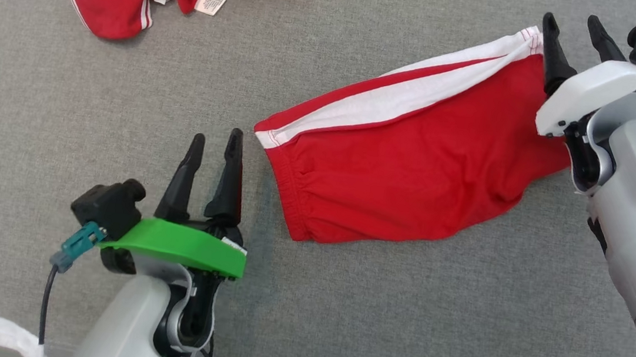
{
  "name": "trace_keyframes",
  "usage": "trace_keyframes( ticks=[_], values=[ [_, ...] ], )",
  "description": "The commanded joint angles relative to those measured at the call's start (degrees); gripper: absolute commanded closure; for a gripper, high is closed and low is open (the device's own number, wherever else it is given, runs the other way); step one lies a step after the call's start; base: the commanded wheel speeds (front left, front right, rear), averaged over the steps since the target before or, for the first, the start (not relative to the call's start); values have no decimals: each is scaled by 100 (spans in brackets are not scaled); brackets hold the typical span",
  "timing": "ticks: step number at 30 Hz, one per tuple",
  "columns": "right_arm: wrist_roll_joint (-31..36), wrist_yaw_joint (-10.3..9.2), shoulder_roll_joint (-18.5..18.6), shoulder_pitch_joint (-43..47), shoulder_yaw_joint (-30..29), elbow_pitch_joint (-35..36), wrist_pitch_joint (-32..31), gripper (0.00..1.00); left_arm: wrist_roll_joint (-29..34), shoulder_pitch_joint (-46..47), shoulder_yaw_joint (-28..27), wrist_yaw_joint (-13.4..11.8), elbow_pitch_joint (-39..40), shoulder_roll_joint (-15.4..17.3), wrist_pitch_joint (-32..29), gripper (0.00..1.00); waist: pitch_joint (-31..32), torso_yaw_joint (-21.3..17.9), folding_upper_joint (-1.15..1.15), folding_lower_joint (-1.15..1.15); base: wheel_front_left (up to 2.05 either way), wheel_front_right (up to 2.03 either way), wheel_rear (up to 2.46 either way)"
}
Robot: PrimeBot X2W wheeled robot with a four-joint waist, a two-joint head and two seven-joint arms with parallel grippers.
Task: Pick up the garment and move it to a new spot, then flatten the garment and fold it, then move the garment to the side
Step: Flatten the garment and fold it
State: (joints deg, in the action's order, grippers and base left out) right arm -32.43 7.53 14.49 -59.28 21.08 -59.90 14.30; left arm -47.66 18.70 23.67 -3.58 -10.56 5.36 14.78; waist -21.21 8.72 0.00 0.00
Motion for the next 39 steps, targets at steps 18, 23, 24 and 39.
trace_keyframes(
  ticks=[18, 23, 24, 39],
  values=[
    [-686, -8, 338, 671, 893, -41, -1284, 0, 432, -784, -788, -62, 570, -13, 36, 0, 139, -5, 0, 0, 0, 0, 0],
    [-856, -2, 233, 682, 973, -207, -1587, 20, 479, -804, -863, -34, 539, -61, 36, 0, 148, 50, 0, 0, 0, 0, 0],
    [-887, -2, 222, 683, 992, -218, -1608, 53, 488, -808, -884, -30, 527, -74, 36, 0, 158, 53, 0, 0, 0, 0, 0],
    [-1149, -9, 221, 909, 937, -28, -841, 100, 701, -946, -1108, 62, 357, -99, 37, 0, 631, -537, 0, 0, 0, 0, 0]
  ],
)
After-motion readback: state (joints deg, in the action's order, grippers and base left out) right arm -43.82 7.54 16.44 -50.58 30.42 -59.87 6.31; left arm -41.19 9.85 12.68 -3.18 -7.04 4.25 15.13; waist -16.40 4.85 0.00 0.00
